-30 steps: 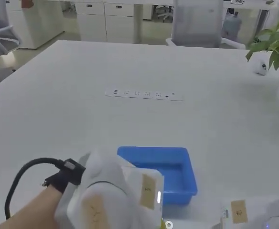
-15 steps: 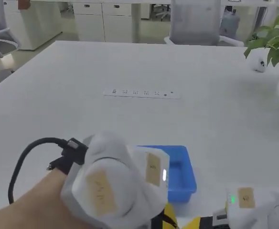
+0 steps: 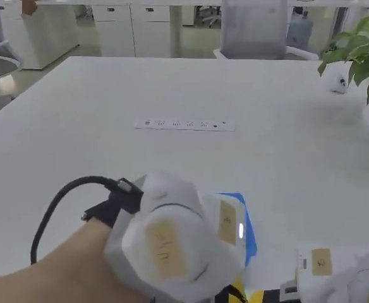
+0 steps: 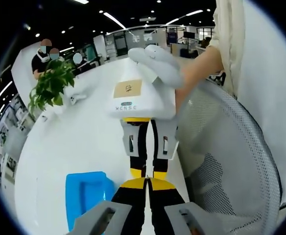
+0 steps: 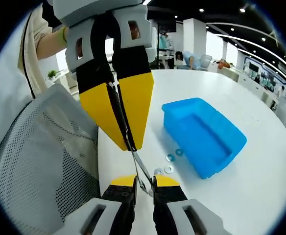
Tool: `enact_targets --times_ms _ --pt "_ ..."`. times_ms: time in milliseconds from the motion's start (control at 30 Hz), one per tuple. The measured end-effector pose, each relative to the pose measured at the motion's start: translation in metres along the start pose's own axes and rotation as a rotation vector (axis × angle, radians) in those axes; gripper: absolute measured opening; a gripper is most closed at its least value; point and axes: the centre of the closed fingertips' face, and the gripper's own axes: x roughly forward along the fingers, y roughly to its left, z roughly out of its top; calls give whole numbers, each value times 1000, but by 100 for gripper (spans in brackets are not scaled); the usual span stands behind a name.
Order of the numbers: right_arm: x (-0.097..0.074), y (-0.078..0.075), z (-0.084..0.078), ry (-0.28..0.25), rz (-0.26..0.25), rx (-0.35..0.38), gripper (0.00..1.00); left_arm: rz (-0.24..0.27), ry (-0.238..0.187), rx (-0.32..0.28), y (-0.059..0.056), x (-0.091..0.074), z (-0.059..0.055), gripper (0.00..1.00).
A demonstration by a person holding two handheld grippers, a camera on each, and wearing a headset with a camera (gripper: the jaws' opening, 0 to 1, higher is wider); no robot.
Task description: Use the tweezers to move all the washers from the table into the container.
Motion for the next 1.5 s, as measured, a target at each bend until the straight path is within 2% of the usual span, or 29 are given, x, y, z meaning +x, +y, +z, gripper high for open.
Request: enact_targets --times_ms 33,100,200,400,533,567,600,633,700,733,767,800,833,867,967,1000,1033,1133,1200,1300,1400,1433,1500 --pt "0 0 1 -6 -1 -1 10 -7 0 0 0 2 2 0" --pt "-3 -2 10 -51 -31 -34 12 -22 4 -7 2 5 6 0" --pt "-5 3 20 -103 0 6 12 -40 -2 -15 0 8 9 0" --pt "-2 2 17 -95 -8 12 6 -65 15 -11 -3 11 6 0" --pt "-3 0 15 -99 -5 21 4 -55 -12 -12 -3 12 6 0" --pt "-3 -1 15 -98 -14 14 4 -31 -21 -19 1 13 4 0" --pt "-3 -1 14 -97 -13 15 3 -26 -21 -32 2 13 2 0" --pt "-3 -1 14 -98 -10 13 3 -26 -42 -86 1 13 3 0" --pt "-3 -4 14 -102 -20 18 2 -14 -106 -156 2 12 9 8" --pt "-3 -5 14 -110 -20 36 2 -10 -145 -212 2 10 11 15" --pt "-3 -6 14 -114 -29 42 2 -2 -167 -246 3 9 11 18" --pt "-3 -7 15 -124 -28 58 2 35 -204 -293 7 5 11 22" --pt "-3 -7 15 -128 -29 68 2 50 -227 -321 8 3 11 26" --pt "-4 -10 15 -131 -38 82 2 68 -262 -375 8 -1 10 28" --pt "-5 -14 14 -152 -43 154 2 144 -336 -470 11 -14 5 35" --pt "-6 -15 14 -158 -43 175 2 167 -347 -494 12 -17 1 39" --pt "-7 -16 15 -175 -37 221 2 212 -365 -527 13 -23 -5 42" --pt "-10 -18 17 -211 -31 313 2 284 -380 -588 10 -33 -19 48" --pt "-13 -19 20 -242 -17 359 2 330 -436 -633 7 -44 -25 50" --pt "-18 -21 23 -256 -18 369 2 394 -541 -743 1 -62 -33 51" --pt "-23 -24 25 -255 -25 375 2 451 -592 -777 -1 -74 -40 55" --pt "-24 -25 26 -254 -25 375 2 465 -599 -776 -1 -77 -40 56" --pt "-28 -27 30 -253 -28 373 2 526 -603 -770 1 -84 -44 59"
